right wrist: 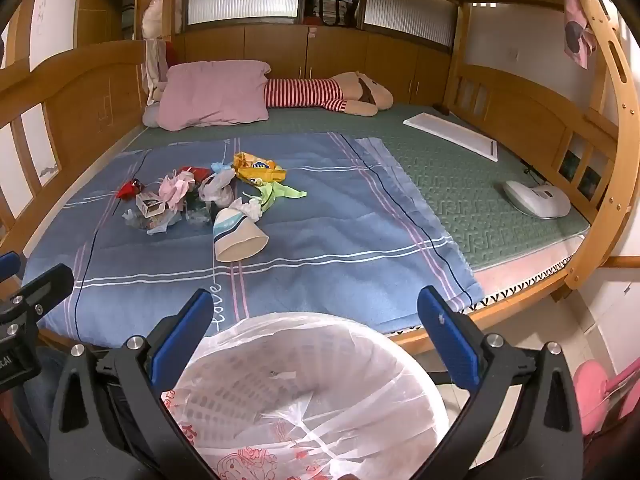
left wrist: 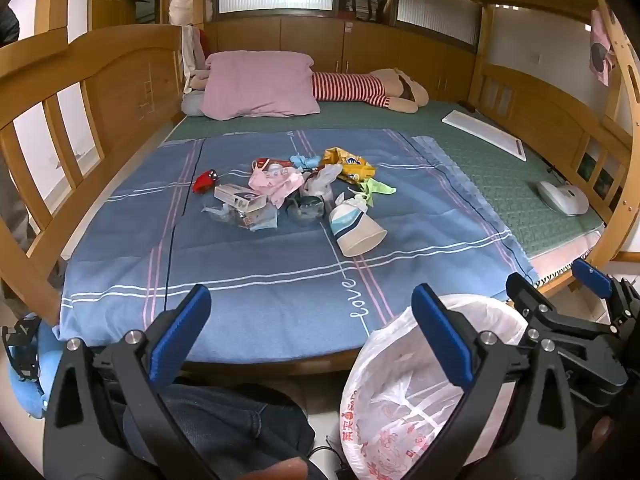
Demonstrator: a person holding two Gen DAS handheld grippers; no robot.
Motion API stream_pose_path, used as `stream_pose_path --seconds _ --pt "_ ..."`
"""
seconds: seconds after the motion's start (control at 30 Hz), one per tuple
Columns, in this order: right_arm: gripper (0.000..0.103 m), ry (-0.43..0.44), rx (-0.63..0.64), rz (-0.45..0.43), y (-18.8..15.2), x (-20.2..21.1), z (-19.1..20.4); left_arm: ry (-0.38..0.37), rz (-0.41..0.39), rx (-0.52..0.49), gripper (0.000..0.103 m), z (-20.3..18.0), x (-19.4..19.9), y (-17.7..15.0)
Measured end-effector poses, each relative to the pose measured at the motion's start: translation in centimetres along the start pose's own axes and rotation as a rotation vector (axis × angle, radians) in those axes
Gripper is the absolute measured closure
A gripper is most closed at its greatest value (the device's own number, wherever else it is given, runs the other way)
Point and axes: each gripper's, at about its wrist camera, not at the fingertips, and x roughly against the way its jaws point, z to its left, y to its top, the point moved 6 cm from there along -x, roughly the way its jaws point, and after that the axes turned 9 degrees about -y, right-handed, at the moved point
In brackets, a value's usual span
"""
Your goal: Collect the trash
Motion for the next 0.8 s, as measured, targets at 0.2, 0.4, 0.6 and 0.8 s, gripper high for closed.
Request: stream_pose_path --seconds 0.2,0.4,0.6,0.8 --pt "0.003 0.005 -0.005 -0.004 -0.27 0.04 -0.02 -0.006 0.008 0.005 0.003 0.27 0.01 -0.19" --pt "0.003 -0.002 -0.007 0.009 0.23 0.13 -0.21 0.008 0.015 -0.008 0.003 -0.38 -0.43 -0.46" --pt "0.003 0.000 -0.001 -0.002 0.13 0.05 0.02 0.010 0.012 -0.006 0.003 -0.41 -0.40 -0.67" --pt "0.003 0.002 -0.004 -0.004 -0.01 0.07 -0.10 0.010 0.015 -0.001 0.003 -0.22 -0.47 -0.68"
